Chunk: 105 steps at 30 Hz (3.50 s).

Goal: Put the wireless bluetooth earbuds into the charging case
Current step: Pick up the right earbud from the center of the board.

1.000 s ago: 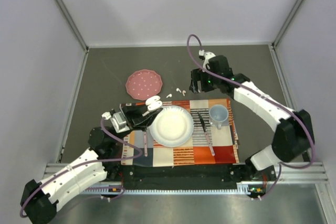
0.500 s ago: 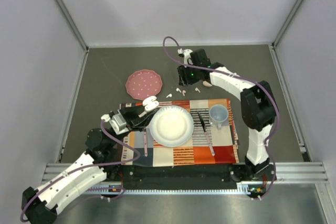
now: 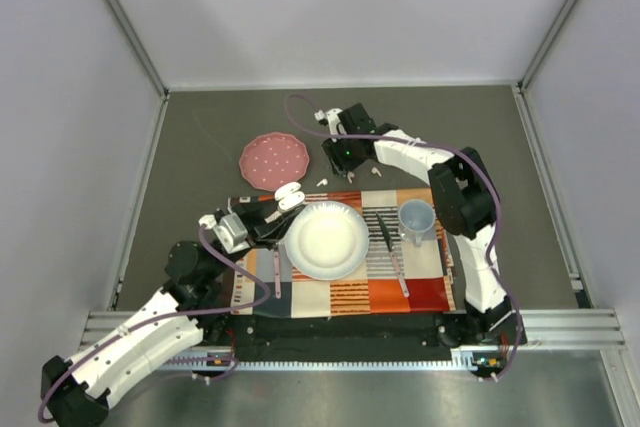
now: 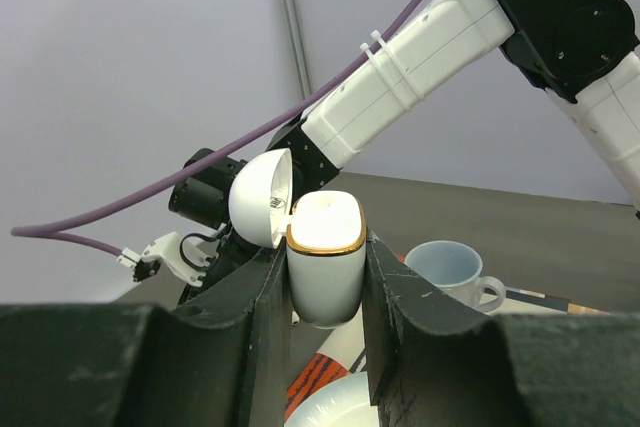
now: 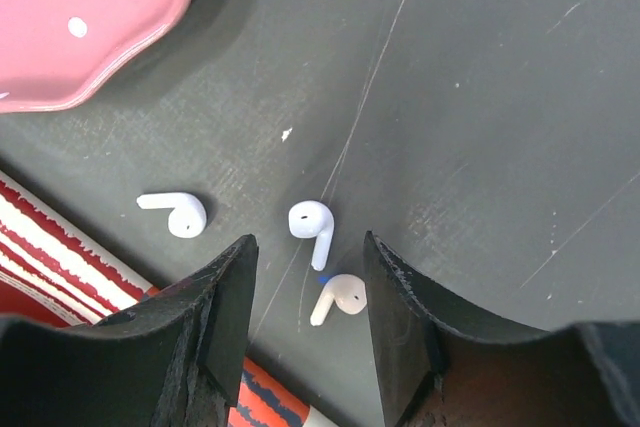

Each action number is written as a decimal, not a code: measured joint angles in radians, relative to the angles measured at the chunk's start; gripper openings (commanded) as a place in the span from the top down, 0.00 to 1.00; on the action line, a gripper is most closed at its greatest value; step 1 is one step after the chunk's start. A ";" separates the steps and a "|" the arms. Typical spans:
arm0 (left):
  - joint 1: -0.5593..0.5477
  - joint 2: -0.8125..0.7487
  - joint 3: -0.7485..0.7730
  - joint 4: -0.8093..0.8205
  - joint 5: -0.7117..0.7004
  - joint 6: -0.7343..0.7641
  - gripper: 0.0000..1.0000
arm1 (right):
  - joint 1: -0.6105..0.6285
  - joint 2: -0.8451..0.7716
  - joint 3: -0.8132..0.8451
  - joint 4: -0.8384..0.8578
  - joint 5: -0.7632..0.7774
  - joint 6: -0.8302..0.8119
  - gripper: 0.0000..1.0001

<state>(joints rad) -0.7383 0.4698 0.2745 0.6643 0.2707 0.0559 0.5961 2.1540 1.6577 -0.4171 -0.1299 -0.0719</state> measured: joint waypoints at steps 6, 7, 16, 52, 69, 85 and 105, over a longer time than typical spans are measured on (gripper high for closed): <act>0.000 0.004 0.004 -0.009 -0.004 0.002 1.00 | 0.006 0.027 0.046 -0.016 0.014 -0.020 0.56; 0.000 0.004 0.004 -0.011 -0.005 0.002 1.00 | 0.006 0.034 0.054 -0.018 0.016 -0.023 0.56; 0.000 -0.002 0.004 -0.029 -0.011 0.008 1.00 | 0.007 0.065 0.078 -0.050 0.025 -0.040 0.59; 0.005 -0.009 0.004 -0.031 -0.030 0.018 1.00 | 0.014 0.116 0.150 -0.101 0.035 -0.050 0.65; 0.007 -0.009 0.004 -0.035 -0.030 0.018 1.00 | 0.018 0.116 0.150 -0.104 0.049 -0.049 0.67; 0.010 -0.009 0.004 -0.038 -0.030 0.018 1.00 | 0.017 0.116 0.150 -0.104 0.053 -0.038 0.79; 0.011 0.005 0.004 -0.037 -0.057 0.014 1.00 | 0.018 -0.207 -0.129 0.065 0.038 0.154 0.96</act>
<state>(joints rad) -0.7269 0.4751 0.2787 0.6273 0.2138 0.0696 0.6136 1.9472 1.5291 -0.3519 -0.0921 0.0818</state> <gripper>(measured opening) 0.339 0.194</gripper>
